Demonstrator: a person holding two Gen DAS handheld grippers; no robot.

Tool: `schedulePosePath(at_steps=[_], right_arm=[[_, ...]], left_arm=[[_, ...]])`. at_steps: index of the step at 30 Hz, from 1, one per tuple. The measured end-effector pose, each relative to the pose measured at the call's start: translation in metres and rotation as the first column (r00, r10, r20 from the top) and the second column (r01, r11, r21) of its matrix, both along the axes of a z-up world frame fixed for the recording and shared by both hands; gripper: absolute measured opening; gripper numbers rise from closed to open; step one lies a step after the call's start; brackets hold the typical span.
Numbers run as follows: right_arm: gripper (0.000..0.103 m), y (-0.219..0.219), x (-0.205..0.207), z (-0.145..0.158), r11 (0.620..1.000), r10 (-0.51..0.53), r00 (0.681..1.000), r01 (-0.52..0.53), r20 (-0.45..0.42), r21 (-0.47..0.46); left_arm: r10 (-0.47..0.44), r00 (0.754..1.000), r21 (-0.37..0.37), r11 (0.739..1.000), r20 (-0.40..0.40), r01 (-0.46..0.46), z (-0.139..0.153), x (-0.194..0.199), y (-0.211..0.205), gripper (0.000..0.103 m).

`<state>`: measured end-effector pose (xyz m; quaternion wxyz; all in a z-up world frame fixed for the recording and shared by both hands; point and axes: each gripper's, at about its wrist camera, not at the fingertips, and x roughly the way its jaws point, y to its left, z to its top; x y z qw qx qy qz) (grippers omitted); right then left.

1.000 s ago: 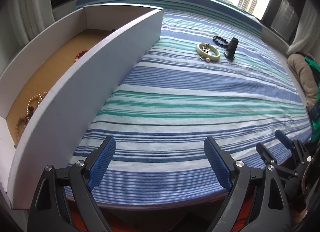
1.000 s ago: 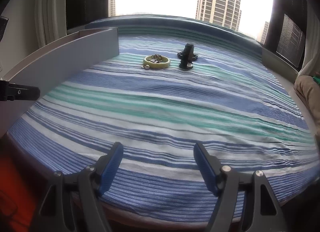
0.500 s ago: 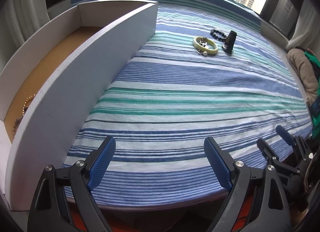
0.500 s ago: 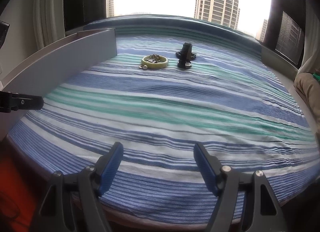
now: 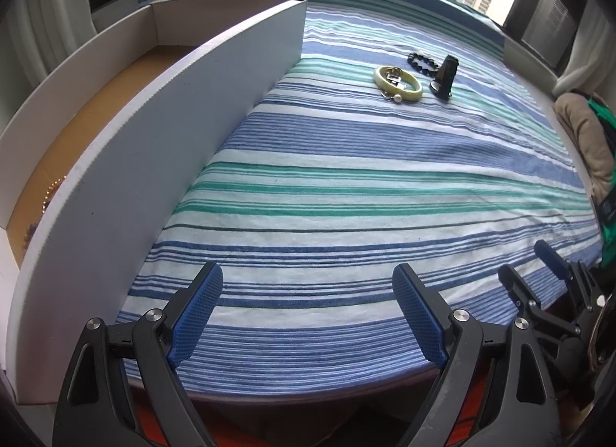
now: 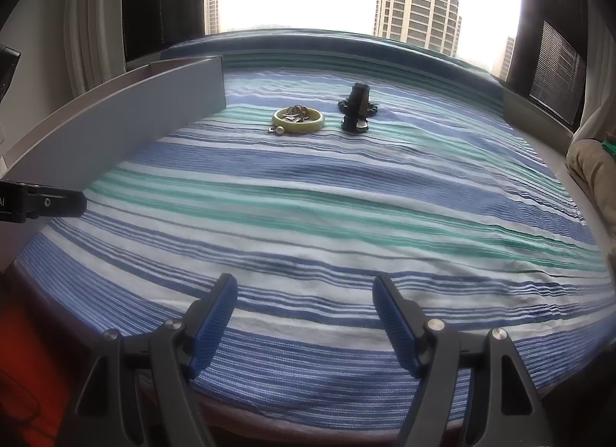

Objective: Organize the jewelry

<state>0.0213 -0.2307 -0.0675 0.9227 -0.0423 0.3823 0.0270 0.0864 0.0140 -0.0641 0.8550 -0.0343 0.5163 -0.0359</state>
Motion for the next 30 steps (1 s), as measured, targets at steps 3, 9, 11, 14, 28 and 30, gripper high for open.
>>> schedulePosePath(at_steps=[3,9,11,14,28,30], right_arm=[[0.074,0.0,-0.001,0.0,1.0,-0.001,1.0,0.001,0.0,0.001],[0.074,-0.001,-0.001,0.0,1.0,-0.002,1.0,0.002,-0.001,0.003],[0.074,-0.001,-0.001,-0.001,1.0,-0.002,1.0,0.002,-0.001,0.003],[0.074,0.0,-0.002,-0.001,1.0,-0.004,1.0,0.004,-0.002,0.004],[0.074,-0.005,-0.004,0.001,1.0,-0.021,1.0,0.021,0.012,0.017],[0.074,-0.006,-0.004,-0.001,1.0,-0.021,1.0,0.02,0.005,0.021]], left_arm=[[0.004,1.0,0.0,1.0,-0.001,-0.004,-0.001,-0.001,0.001,0.091],[0.007,1.0,0.002,1.0,-0.005,-0.007,-0.001,-0.001,0.002,0.091],[0.006,1.0,0.002,1.0,-0.008,-0.006,-0.002,-0.001,0.002,0.091],[0.005,1.0,0.004,1.0,-0.013,-0.005,-0.003,-0.001,0.001,0.091],[-0.016,1.0,-0.066,0.998,-0.01,0.015,0.014,0.022,-0.005,0.091],[-0.029,1.0,-0.084,0.996,0.0,0.029,0.022,0.036,-0.009,0.091]])
